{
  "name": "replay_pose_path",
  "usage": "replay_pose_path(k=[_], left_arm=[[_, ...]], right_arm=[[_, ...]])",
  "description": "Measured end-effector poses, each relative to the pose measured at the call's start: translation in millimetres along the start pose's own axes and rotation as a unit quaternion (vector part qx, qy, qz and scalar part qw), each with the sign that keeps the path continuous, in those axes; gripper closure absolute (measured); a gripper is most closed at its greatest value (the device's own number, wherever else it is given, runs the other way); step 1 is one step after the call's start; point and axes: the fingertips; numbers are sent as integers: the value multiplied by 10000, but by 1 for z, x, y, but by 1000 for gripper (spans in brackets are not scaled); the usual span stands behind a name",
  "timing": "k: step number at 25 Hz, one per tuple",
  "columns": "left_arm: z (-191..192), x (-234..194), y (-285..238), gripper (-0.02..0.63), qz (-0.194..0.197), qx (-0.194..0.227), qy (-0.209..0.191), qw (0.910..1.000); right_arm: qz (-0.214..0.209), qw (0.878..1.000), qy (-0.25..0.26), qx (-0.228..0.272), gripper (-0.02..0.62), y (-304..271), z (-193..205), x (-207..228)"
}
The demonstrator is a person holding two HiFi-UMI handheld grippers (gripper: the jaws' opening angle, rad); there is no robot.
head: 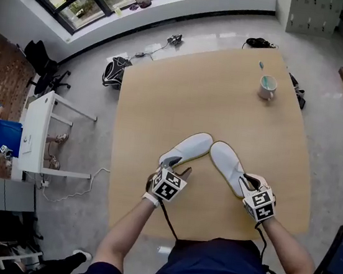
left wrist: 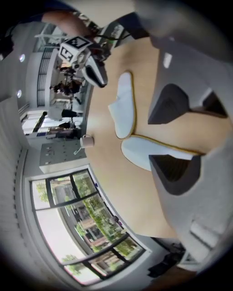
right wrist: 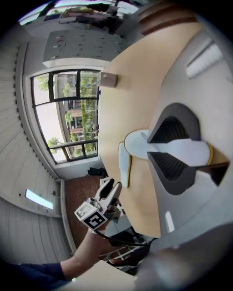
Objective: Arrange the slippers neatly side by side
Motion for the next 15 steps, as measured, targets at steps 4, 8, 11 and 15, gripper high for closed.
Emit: replay_pose_path(k=[4, 8, 11, 15], left_arm=[[3, -43, -10, 380, 133, -301, -1582, 9869], [13, -57, -20, 477, 706, -795, -3425, 9335], [24, -62, -31, 345, 1176, -1153, -4129, 8958], [37, -65, -46, 279, 1668, -1611, -4744, 8492]], right_arm=[[-314, 9886, 1453, -229, 419, -32, -7, -13], [-902, 9440, 3147, -421, 359, -49, -2, -32], [-1275, 9027, 4060, -630, 322, -56, 8, -38], [-1533, 8720, 4564, -879, 322, -59, 17, -38]])
Point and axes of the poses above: the fingertips, and each gripper's own axes: y backward along the fingers, x to its right, z out of its underside, and after that the axes turned 9 degrees about z, right-handed
